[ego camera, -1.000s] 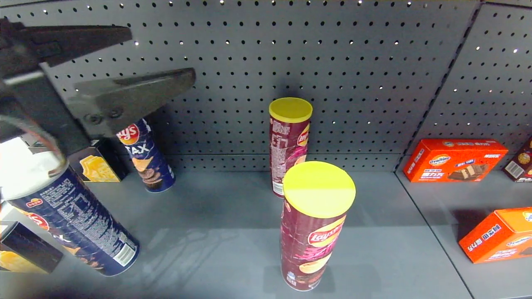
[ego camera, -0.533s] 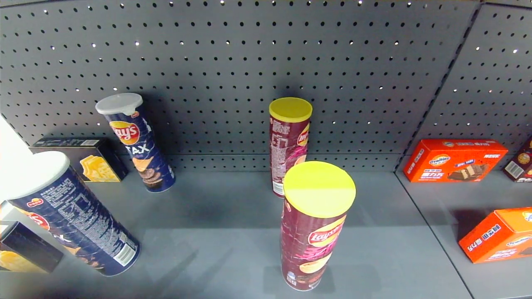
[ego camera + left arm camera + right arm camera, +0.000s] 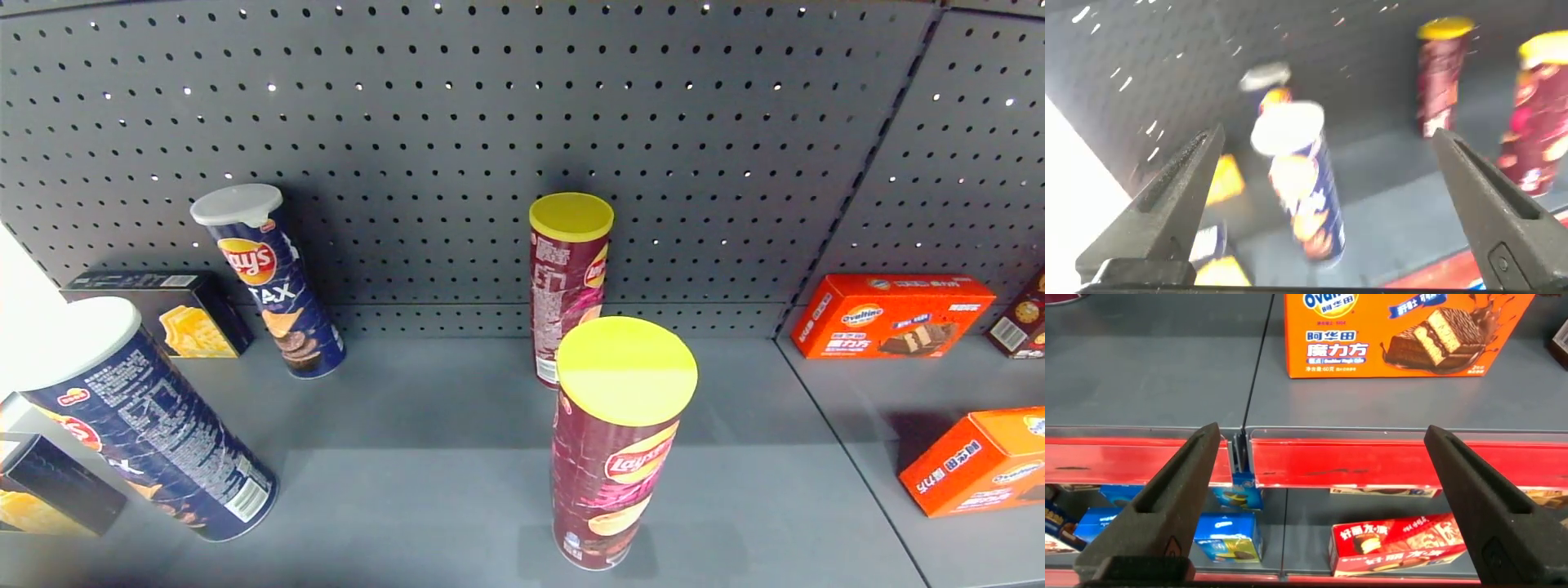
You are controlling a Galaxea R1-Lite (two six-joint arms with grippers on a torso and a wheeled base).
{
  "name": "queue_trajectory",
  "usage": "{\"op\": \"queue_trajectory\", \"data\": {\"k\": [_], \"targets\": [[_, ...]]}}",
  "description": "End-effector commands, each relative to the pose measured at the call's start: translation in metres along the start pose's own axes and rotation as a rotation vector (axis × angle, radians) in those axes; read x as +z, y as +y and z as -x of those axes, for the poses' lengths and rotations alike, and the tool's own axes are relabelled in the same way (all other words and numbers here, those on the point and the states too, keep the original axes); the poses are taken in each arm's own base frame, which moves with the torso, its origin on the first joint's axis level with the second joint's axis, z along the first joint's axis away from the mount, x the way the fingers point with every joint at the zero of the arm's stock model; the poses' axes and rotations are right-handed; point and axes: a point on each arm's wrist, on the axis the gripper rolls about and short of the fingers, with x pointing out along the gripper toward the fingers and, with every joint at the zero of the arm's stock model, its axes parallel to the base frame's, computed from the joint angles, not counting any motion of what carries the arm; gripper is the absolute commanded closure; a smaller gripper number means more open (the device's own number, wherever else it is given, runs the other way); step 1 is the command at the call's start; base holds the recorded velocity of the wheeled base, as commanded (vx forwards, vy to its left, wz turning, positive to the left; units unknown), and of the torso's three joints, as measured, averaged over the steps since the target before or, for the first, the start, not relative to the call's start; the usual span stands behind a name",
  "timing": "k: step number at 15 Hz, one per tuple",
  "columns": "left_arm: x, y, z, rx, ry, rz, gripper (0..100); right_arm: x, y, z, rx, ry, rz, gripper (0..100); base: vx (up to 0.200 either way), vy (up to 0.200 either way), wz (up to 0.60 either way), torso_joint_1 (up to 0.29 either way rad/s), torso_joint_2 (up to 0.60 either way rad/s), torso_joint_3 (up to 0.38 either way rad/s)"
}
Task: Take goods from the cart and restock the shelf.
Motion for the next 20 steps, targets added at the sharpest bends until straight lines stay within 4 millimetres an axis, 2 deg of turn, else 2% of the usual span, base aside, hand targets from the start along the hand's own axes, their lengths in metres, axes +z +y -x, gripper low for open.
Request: {"op": "queue_trajectory", "data": {"k": [1,4,5,8,10,17,20], "targets": [[-0.051,-0.019,0.028,0.108,0.001,0.009,0,0.000,0.000,0.000,0.001,0.001,0.000,0,0.000,0.000,0.00,0.000,0.00,0.000],[-0.092,-0.026,0.017,0.127,0.155,0.018,0,0.000,0.000,0.000,-0.001,0.001,0.001,0,0.000,0.000,0.00,0.000,0.00,0.000],[-0.115,-0.030,0.013,0.158,0.238,0.021,0,0.000,0.000,0.000,0.001,0.001,0.000,0,0.000,0.000,0.00,0.000,0.00,0.000],[-0.158,-0.039,0.020,0.163,0.265,0.025,0,0.000,0.000,0.000,-0.001,0.001,0.001,0,0.000,0.000,0.00,0.000,0.00,0.000],[-0.163,-0.039,0.019,0.161,0.273,0.033,0,0.000,0.000,0.000,0.001,0.000,0.000,0,0.000,0.000,0.00,0.000,0.00,0.000],[-0.164,-0.039,0.019,0.160,0.277,0.059,0,0.000,0.000,0.000,0.001,0.001,0.001,0,0.000,0.000,0.00,0.000,0.00,0.000],[-0.165,-0.037,0.020,0.276,0.292,0.100,0,0.000,0.000,0.000,-0.001,0.001,0.000,0,0.000,0.000,0.00,0.000,0.00,0.000]]}}
